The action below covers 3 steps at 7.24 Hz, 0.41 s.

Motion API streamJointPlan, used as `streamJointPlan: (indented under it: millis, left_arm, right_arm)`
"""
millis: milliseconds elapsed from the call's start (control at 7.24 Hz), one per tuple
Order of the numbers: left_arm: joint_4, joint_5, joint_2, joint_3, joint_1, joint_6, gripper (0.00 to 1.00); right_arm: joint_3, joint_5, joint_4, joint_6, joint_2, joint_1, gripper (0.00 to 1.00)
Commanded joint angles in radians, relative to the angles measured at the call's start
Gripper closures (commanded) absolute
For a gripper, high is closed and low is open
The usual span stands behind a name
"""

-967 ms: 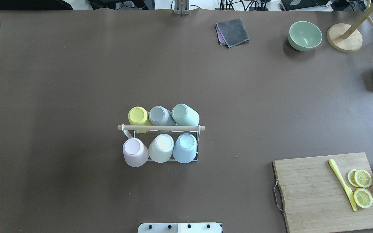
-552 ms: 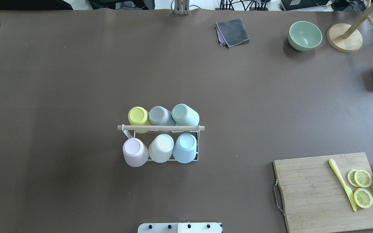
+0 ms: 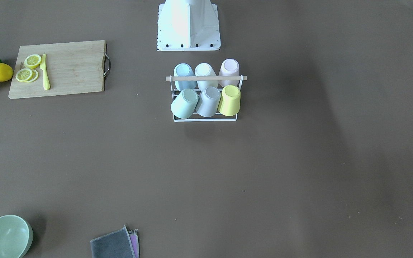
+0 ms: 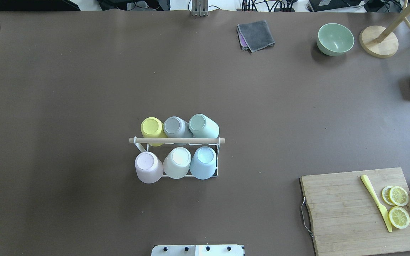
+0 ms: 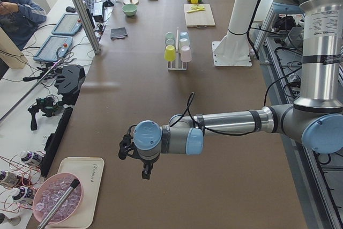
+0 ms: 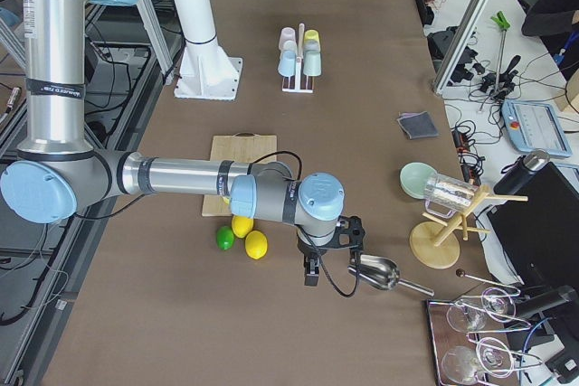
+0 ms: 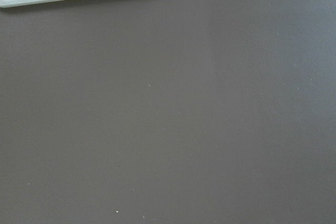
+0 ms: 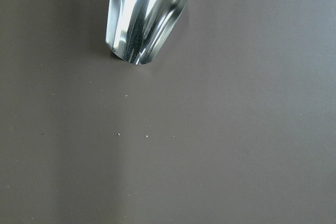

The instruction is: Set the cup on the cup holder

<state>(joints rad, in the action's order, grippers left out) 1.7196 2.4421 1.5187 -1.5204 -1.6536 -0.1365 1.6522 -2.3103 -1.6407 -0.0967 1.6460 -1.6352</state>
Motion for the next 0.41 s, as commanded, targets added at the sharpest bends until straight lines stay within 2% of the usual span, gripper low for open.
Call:
streamJointPlan:
  millis: [0,276]
  left_arm:
    - [0.000,0.000,-0.002,-0.001,0.000,0.000,0.03]
    - [0.000,0.000,-0.006,-0.006,0.000,0.000,0.03]
  right_arm:
    - [-0.003,0.000,-0.001,0.000,-0.002,0.000,0.00]
    - [-0.005,-0.001,-0.001,0.000,0.000,0.000,0.00]
